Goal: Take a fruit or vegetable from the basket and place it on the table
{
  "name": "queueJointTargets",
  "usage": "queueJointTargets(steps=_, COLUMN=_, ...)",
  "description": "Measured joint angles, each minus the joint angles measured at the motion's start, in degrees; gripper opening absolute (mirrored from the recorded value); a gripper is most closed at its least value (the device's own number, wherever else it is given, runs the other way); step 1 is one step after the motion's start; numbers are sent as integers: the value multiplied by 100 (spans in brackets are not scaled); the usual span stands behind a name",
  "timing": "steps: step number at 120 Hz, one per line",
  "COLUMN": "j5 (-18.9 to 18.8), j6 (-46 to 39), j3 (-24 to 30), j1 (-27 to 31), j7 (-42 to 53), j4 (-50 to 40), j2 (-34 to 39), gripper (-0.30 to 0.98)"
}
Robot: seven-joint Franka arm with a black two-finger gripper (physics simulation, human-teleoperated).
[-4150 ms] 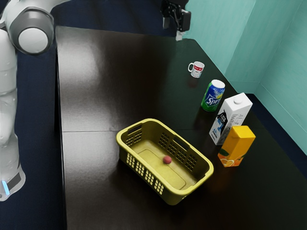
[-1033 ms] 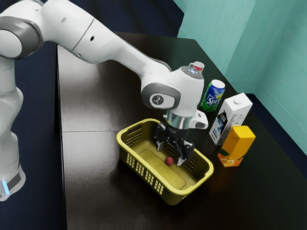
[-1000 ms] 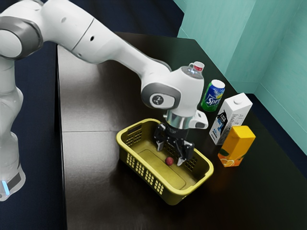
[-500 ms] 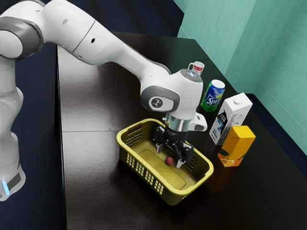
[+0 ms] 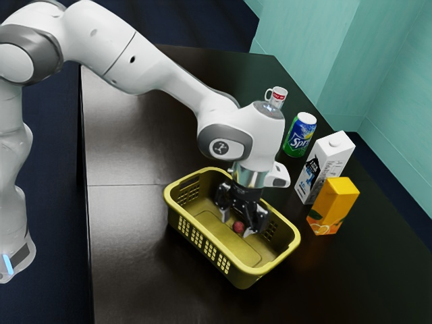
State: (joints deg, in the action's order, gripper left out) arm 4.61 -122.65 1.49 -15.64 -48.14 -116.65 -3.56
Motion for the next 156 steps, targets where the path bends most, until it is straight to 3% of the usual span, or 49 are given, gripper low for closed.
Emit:
queueJointTargets(steps=16, j5=7, j6=0, j3=-9, j1=0, j7=-14, j4=-29, j2=-6, gripper=24)
queueJointTargets(steps=28, j5=7, j6=2, j3=-16, j1=9, j7=-25, j4=-62, j2=-7, gripper=17)
queueJointTargets(steps=88, j5=-10, j6=80, j3=-4, j1=31, j7=-62, j4=-65, j2=307, gripper=14)
queueJointTargets(steps=136, j5=-215, j6=832, j3=-9, j1=36, j7=-63, j4=-33, j2=1666, gripper=14)
queueJointTargets(steps=156, j5=-458, j6=1258, j3=-339, j1=335, j7=-29, j4=133, j2=1940, gripper=14)
